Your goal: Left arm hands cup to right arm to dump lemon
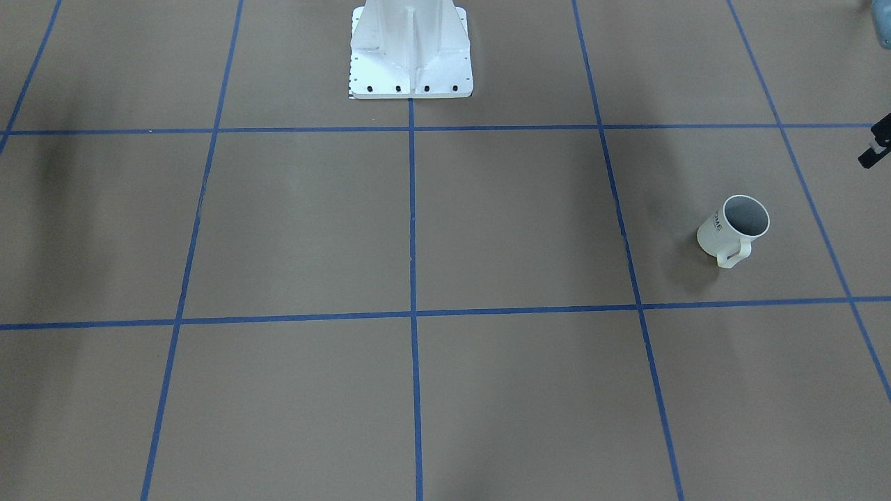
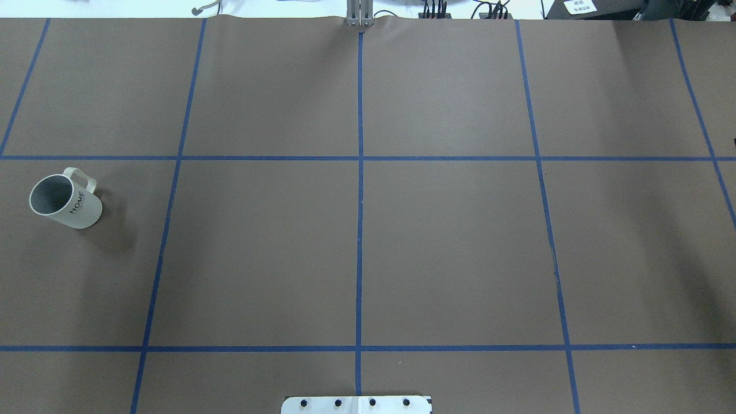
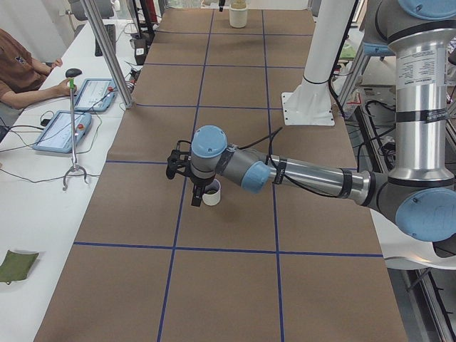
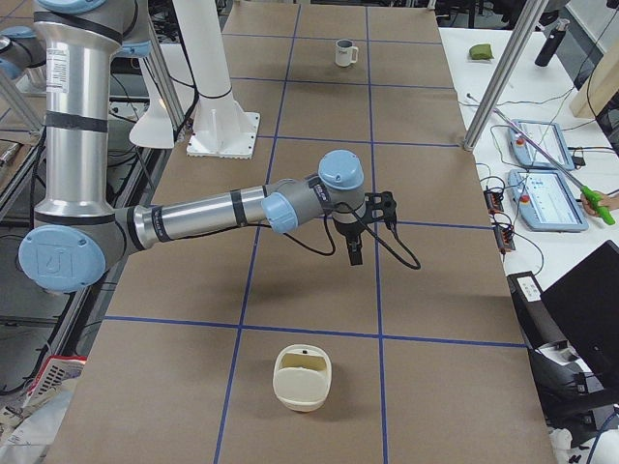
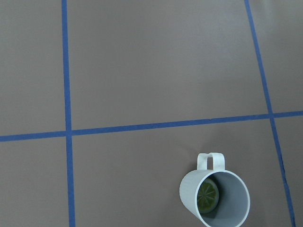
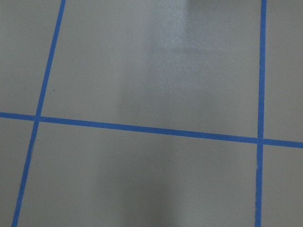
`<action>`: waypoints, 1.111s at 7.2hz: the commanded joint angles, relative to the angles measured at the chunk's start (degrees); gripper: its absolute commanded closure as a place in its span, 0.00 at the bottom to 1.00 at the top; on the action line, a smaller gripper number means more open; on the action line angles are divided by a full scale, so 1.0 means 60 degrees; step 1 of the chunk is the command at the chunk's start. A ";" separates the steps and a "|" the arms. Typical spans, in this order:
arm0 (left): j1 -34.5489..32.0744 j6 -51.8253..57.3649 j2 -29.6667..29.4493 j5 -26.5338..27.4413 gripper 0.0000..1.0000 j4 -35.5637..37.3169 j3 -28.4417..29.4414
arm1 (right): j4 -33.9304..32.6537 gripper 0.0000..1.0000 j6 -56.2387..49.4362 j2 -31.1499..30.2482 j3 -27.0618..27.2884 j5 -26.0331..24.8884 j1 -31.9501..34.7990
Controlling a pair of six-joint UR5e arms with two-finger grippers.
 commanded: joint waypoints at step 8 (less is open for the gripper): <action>0.3107 -0.3105 -0.0365 0.1665 0.00 -0.0014 0.0490 | -0.0001 0.00 -0.0002 0.0032 -0.0247 0.0058 -0.0026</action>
